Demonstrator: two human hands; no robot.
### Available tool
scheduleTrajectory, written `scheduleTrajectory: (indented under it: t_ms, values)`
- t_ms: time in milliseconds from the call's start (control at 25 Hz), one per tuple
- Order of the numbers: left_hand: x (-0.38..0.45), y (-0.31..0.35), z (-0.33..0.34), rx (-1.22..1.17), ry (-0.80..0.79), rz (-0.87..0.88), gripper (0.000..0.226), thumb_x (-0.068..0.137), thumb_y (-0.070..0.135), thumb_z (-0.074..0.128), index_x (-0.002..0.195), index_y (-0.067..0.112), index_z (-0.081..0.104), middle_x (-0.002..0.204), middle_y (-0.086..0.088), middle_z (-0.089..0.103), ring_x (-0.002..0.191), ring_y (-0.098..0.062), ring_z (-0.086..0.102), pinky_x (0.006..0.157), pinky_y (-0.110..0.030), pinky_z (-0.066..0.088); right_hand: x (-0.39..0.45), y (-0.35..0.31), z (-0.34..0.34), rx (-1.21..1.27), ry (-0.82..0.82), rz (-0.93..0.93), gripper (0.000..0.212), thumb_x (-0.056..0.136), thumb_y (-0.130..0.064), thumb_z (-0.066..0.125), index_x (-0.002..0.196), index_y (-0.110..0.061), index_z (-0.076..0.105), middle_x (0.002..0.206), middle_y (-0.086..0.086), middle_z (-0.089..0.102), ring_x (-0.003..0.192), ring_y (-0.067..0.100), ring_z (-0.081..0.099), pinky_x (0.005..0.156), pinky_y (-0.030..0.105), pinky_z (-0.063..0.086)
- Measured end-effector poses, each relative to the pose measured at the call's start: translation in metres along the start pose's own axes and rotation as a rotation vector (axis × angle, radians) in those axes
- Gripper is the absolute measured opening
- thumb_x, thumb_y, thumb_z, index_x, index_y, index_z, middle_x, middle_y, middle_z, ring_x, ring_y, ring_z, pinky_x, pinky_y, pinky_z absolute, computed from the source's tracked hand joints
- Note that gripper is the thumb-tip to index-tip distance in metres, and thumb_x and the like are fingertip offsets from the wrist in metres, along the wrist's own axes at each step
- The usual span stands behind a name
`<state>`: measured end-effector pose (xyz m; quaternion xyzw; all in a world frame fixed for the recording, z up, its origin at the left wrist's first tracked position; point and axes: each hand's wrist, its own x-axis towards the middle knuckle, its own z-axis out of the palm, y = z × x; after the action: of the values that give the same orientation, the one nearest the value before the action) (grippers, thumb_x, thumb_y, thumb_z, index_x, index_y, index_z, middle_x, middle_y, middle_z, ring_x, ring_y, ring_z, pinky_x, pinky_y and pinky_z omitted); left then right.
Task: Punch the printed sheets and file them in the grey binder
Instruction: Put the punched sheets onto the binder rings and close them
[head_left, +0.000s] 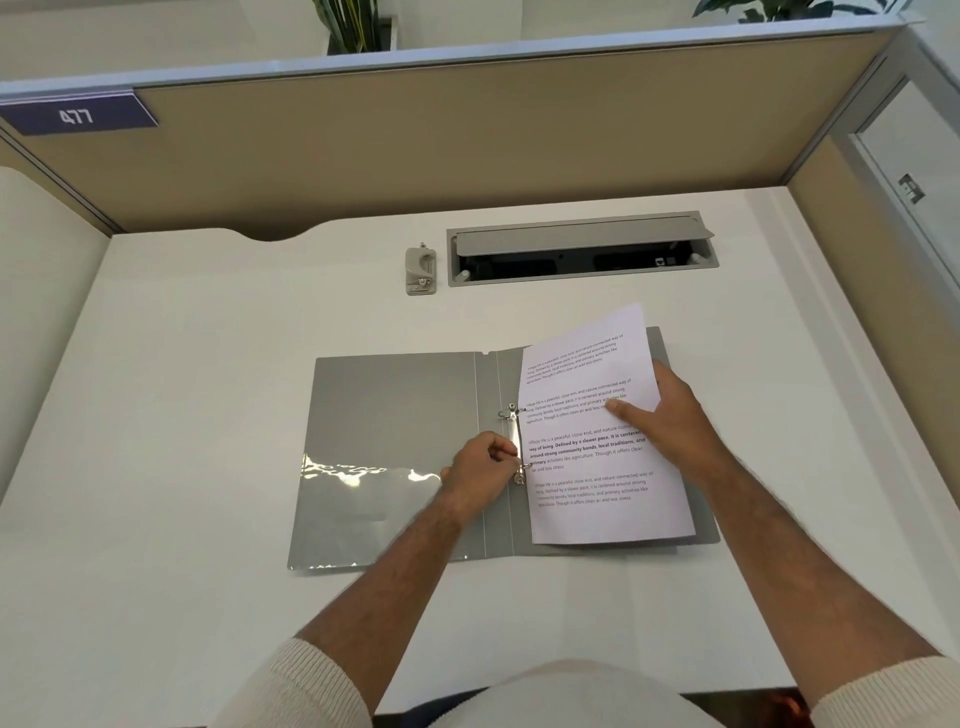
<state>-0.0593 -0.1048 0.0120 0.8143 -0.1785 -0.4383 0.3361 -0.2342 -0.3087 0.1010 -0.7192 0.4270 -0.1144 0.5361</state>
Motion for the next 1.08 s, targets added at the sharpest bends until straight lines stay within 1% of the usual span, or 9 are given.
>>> scheduleTrajectory:
  t_ms: [80, 240, 400, 560, 640, 800, 880, 960, 1080]
  values:
    - [0.004, 0.001, -0.003, -0.046, 0.022, -0.006, 0.021, 0.073, 0.045, 0.069, 0.092, 0.035, 0.07, 0.093, 0.017, 0.074, 0.099, -0.012, 0.072, 0.107, -0.052, 0.051, 0.002, -0.002, 0.0, -0.026, -0.01, -0.008, 0.046, 0.09, -0.02, 0.079, 0.129, -0.028, 0.056, 0.116, -0.016, 0.068, 0.096, -0.014, 0.064, 0.075, 0.009, 0.048]
    - [0.012, 0.014, -0.012, -0.072, 0.109, 0.021, 0.021, 0.083, 0.044, 0.063, 0.102, 0.035, 0.06, 0.108, 0.011, 0.067, 0.104, -0.014, 0.066, 0.105, -0.05, 0.052, 0.004, -0.002, 0.001, -0.035, -0.013, -0.008, 0.051, 0.089, -0.022, 0.08, 0.134, -0.024, 0.056, 0.119, -0.01, 0.068, 0.104, -0.002, 0.064, 0.077, 0.018, 0.049]
    - [0.027, 0.032, -0.02, -0.091, 0.124, 0.078, 0.018, 0.096, 0.031, 0.067, 0.113, 0.034, 0.062, 0.127, 0.002, 0.062, 0.113, -0.012, 0.063, 0.108, -0.04, 0.051, 0.008, 0.001, 0.0, -0.047, -0.015, -0.013, 0.052, 0.088, -0.022, 0.081, 0.134, -0.025, 0.057, 0.122, -0.009, 0.069, 0.107, 0.001, 0.066, 0.083, 0.022, 0.051]
    - [0.04, 0.039, -0.02, 0.034, 0.059, 0.088, 0.012, 0.09, 0.041, 0.065, 0.101, 0.039, 0.066, 0.12, 0.007, 0.069, 0.113, -0.014, 0.066, 0.108, -0.046, 0.052, 0.009, 0.006, -0.001, -0.045, -0.001, 0.013, 0.048, 0.088, -0.023, 0.081, 0.129, -0.025, 0.056, 0.119, -0.011, 0.068, 0.106, 0.002, 0.066, 0.081, 0.021, 0.05]
    - [0.041, 0.041, -0.02, 0.051, 0.047, 0.078, 0.012, 0.094, 0.036, 0.065, 0.106, 0.034, 0.068, 0.119, 0.007, 0.069, 0.115, -0.015, 0.066, 0.109, -0.047, 0.052, 0.009, 0.009, 0.0, -0.038, 0.007, 0.04, 0.046, 0.088, -0.022, 0.081, 0.125, -0.028, 0.054, 0.115, -0.014, 0.066, 0.103, -0.002, 0.064, 0.078, 0.019, 0.049]
    - [0.036, 0.041, -0.023, 0.071, 0.071, 0.116, 0.017, 0.099, 0.027, 0.067, 0.115, 0.023, 0.068, 0.12, 0.006, 0.066, 0.117, -0.017, 0.063, 0.11, -0.045, 0.051, 0.011, 0.025, 0.005, -0.003, 0.026, 0.138, 0.052, 0.087, -0.021, 0.082, 0.129, -0.02, 0.051, 0.114, -0.011, 0.066, 0.101, 0.005, 0.066, 0.076, 0.022, 0.051]
    - [0.032, 0.036, -0.028, 0.109, 0.061, 0.17, 0.023, 0.1, 0.026, 0.068, 0.122, 0.02, 0.066, 0.12, 0.007, 0.062, 0.123, -0.018, 0.059, 0.112, -0.042, 0.049, 0.012, 0.032, 0.006, -0.009, 0.045, 0.165, 0.059, 0.087, -0.022, 0.082, 0.135, -0.018, 0.048, 0.117, -0.007, 0.064, 0.101, 0.011, 0.066, 0.079, 0.026, 0.05]
    - [0.026, 0.03, -0.034, 0.183, 0.035, 0.227, 0.033, 0.099, 0.026, 0.07, 0.129, 0.017, 0.064, 0.123, 0.008, 0.059, 0.131, -0.019, 0.053, 0.113, -0.033, 0.044, 0.013, 0.039, 0.008, -0.019, 0.057, 0.181, 0.065, 0.087, -0.019, 0.082, 0.139, -0.017, 0.044, 0.122, -0.004, 0.062, 0.105, 0.016, 0.064, 0.086, 0.029, 0.048]
    - [0.016, 0.024, -0.045, 0.376, -0.02, 0.316, 0.055, 0.094, 0.034, 0.077, 0.141, 0.016, 0.058, 0.137, 0.002, 0.057, 0.135, -0.018, 0.046, 0.109, -0.025, 0.037, 0.013, 0.05, 0.01, -0.105, 0.07, 0.176, 0.067, 0.086, -0.019, 0.082, 0.141, -0.016, 0.042, 0.128, -0.001, 0.058, 0.116, 0.022, 0.062, 0.098, 0.038, 0.051]
